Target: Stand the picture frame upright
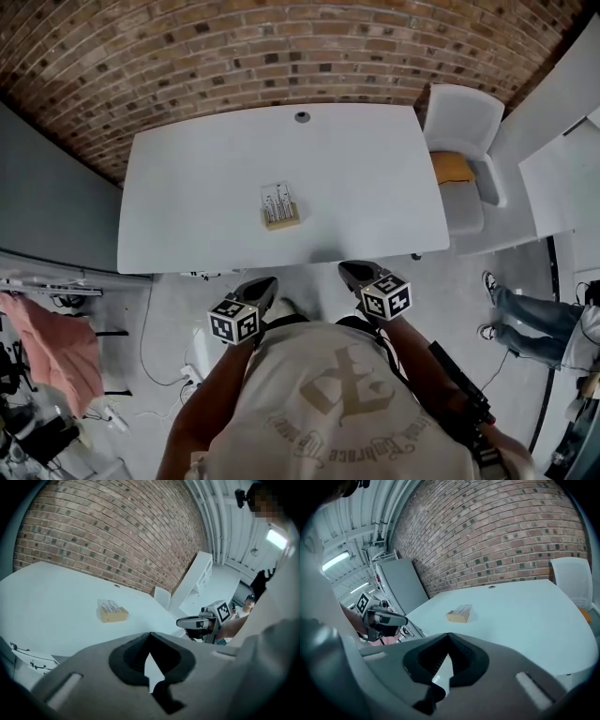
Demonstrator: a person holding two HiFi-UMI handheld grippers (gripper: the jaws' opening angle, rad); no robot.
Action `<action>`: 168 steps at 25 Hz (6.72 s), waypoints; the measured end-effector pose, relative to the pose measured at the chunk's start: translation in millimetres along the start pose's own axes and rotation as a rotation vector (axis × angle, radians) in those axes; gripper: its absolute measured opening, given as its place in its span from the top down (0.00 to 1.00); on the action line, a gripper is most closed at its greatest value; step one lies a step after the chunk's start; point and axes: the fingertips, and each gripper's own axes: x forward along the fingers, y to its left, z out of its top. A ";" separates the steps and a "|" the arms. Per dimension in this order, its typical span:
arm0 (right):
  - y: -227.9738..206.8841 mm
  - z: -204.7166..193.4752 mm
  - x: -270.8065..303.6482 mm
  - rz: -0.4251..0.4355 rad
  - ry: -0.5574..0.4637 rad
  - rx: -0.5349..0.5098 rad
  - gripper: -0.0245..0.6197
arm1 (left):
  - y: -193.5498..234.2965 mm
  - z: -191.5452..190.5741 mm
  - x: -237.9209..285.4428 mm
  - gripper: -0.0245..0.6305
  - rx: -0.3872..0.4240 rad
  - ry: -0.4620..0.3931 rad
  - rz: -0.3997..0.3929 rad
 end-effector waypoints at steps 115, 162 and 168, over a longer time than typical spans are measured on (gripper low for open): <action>-68.8 47.3 215.0 0.188 0.549 0.404 0.80 | 168.8 49.5 133.9 0.81 -0.358 0.533 0.071; -54.8 96.7 211.4 0.019 0.125 -0.003 0.83 | 174.1 84.8 113.8 0.85 -0.101 0.292 0.116; -49.0 115.9 213.2 -0.026 0.069 -0.024 0.83 | 180.1 105.7 106.7 0.85 -0.029 0.244 0.098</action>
